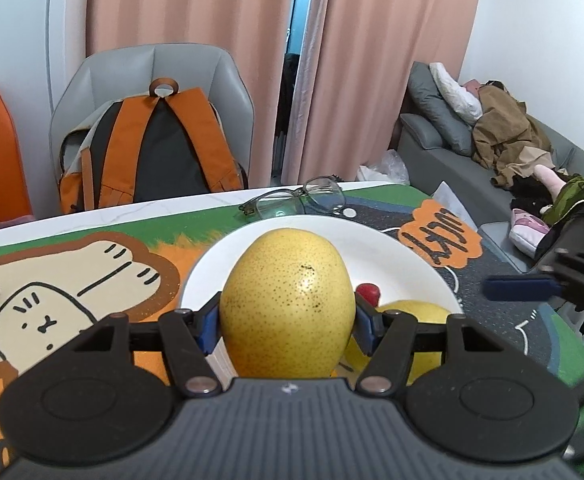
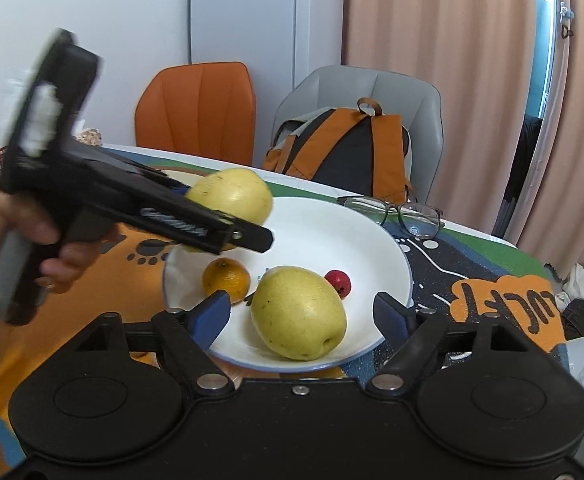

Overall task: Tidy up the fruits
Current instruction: 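Lower the green pear onto the plate with the right tool and open it, then lower the yellow pear onto the plate with the left tool and open it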

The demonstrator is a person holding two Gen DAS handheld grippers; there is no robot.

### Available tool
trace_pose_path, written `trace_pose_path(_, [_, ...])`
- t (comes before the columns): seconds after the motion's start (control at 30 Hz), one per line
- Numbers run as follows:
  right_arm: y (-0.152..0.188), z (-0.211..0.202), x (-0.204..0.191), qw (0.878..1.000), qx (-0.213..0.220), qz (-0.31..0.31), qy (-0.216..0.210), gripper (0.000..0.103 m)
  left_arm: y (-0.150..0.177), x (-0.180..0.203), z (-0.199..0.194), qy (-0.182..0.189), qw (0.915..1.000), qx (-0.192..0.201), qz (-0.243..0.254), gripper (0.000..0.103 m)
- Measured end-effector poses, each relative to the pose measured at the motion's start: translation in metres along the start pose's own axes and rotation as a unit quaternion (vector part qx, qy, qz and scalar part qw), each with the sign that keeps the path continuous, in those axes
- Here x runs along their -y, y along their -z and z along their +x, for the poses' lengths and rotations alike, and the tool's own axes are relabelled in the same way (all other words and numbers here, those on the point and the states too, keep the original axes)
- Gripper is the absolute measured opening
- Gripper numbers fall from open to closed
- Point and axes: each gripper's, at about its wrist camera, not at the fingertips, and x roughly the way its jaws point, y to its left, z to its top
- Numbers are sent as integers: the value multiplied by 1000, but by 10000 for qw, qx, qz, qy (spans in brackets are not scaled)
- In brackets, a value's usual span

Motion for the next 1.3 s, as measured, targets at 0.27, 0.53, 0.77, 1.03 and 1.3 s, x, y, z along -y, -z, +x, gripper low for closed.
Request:
trace_pose_path(0.27, [10,-30,-19,9993,30,-281,-244,89,-13,-2,16,-73,9999,-97,-65,62])
trace_pose_path(0.53, [36,-29,-33,9976,-341,-524,-283,89,-10,-3,38,-94,9991,-383,-125,62])
trace_pose_path(0.77, [55,-19,-22,9979,-582,-241,-170,89,-9,-5,48,-107,9985,-506,-153,62])
trace_pose_path(1.03, [59,-13,-18,9980,-600,-170,-137,90,-8,-2,53,-41,9985,-525,-155,62])
trace_pose_path(1.3, [60,-8,-16,9979,-607,-138,-161,90,-20,-5,37,32,9994,-162,-310,67])
